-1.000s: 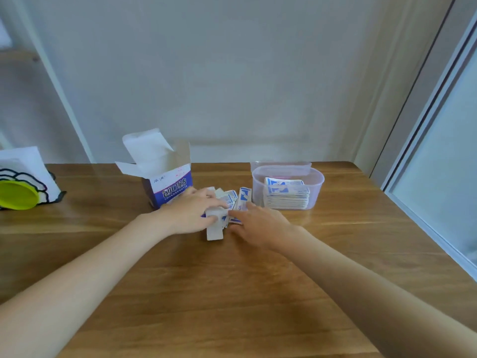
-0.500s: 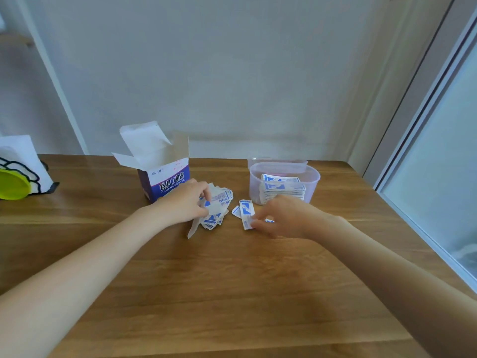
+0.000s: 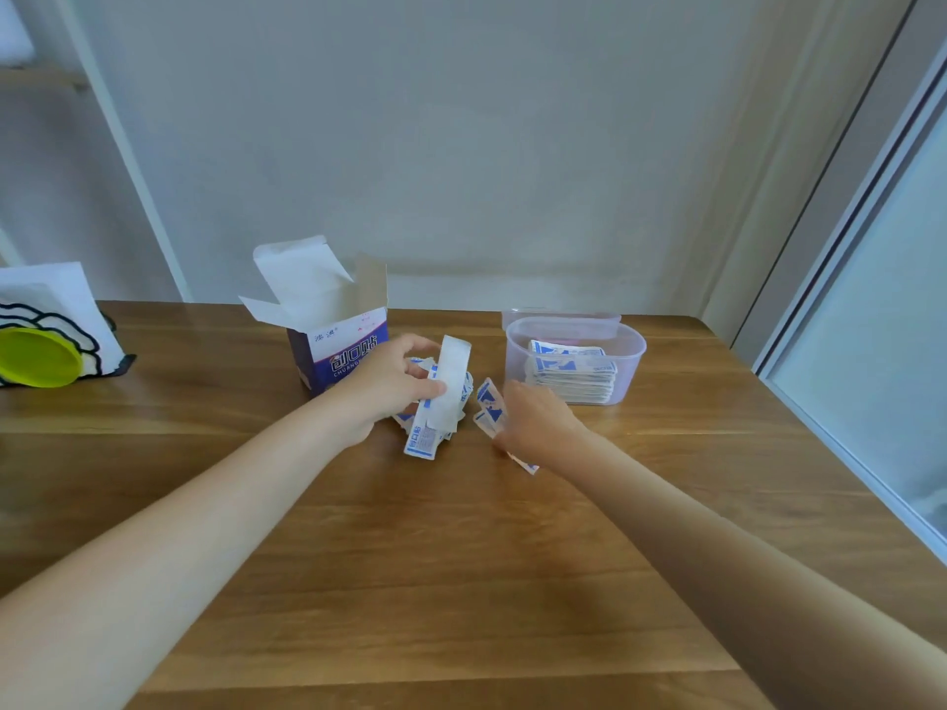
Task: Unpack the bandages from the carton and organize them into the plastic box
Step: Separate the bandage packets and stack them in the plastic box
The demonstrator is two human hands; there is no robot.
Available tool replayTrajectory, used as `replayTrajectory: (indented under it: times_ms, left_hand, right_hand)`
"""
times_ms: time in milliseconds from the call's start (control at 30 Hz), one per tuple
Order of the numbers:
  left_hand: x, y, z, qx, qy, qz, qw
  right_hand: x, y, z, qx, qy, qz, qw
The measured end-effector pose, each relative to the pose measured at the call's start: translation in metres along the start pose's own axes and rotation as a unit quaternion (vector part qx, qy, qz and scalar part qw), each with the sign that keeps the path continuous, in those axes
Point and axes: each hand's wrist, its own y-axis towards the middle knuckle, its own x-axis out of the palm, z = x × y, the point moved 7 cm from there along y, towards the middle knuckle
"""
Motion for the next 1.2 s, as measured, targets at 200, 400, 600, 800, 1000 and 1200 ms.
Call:
replayTrajectory:
  times_ms: [200, 400, 600, 800, 1000, 1200]
  left_hand:
    - [0.009, -0.004, 0.002, -0.004, 0.074, -0.016, 0.997]
    - [0.013, 0.003, -0.006, -0.016, 0.076, 0.004, 0.997]
    - [0.013, 0.005, -0.006, -0.007, 0.078, 0.029, 0.996]
    - [0.018, 0.006, -0.010, -0.042, -0.041, 0.043, 0.997]
    - [0.038, 0.005, -0.017, -0.075, -0.182, -0.006, 0.980]
    - [-0.003, -0.003, 0.005, 0.063, 0.047, 0.116, 0.990]
  right_hand:
    - [-0.006, -0.005, 0.013, -0.005, 0.084, -0.024, 0.996]
    - [-0.012, -0.011, 0.032, 0.056, 0.296, -0.041, 0.953]
    - [-0.021, -0.012, 0.034, 0.064, 0.371, 0.020, 0.926]
    - [-0.009, -0.016, 0.020, 0.099, 0.560, -0.035, 0.822]
    - [0.006, -0.016, 0.011, 0.089, 0.484, -0.066, 0.868]
    - [-0.014, -0.018, 0.031, 0.093, 0.425, -0.012, 0.900]
